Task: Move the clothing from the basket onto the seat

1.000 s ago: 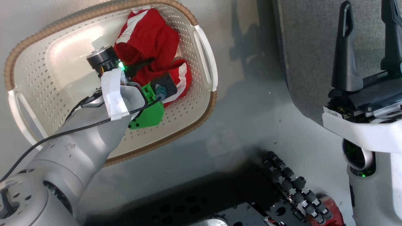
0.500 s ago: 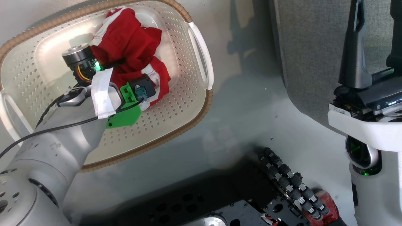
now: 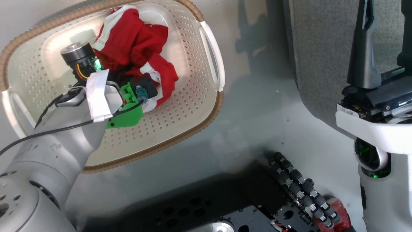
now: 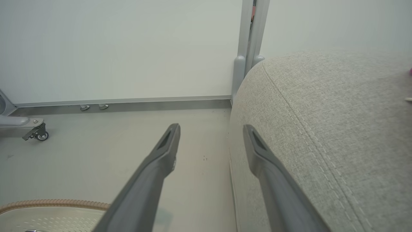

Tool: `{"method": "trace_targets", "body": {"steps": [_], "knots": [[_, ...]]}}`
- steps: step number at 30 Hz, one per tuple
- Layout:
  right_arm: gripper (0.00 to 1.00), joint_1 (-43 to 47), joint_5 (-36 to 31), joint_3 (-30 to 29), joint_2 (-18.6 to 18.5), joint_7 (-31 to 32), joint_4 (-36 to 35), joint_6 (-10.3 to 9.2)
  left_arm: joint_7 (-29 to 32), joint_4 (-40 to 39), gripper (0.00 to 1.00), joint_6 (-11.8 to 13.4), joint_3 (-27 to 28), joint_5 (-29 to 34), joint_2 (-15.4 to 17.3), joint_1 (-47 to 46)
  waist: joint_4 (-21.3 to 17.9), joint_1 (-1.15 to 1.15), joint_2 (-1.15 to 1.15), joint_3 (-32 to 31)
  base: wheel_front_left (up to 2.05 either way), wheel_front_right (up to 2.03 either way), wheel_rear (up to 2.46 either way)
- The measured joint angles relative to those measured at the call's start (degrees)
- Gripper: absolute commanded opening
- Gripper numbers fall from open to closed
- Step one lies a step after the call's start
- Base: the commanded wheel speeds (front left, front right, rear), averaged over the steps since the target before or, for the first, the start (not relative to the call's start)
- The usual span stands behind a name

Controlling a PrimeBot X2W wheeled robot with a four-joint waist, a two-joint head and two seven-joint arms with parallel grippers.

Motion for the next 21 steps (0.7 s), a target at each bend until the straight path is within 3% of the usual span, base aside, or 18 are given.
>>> {"method": "trace_targets", "body": {"steps": [8,14,21], "knots": [[1.00,-0.16,-0.29,-0.14,0.02,0.00,1.01,0.01,-1.71,-2.35,0.00,2.52,1.21,-2.34,-1.15,3.03,1.32,0.00,0.00,-3.25,0.00,0.00,0.00],[1.00,0.43,-3.15,2.65,0.09,0.00,2.09,0.00,-1.97,-13.26,0.00,5.28,7.88,-8.78,-0.68,9.55,2.37,0.00,0.00,-7.79,0.00,0.00,0.00],[1.00,4.07,-4.22,4.38,0.10,0.00,4.15,0.01,-2.04,-23.39,0.00,7.77,12.41,-10.62,1.64,20.59,3.65,0.00,0.00,-15.15,0.00,0.00,0.00]]}}
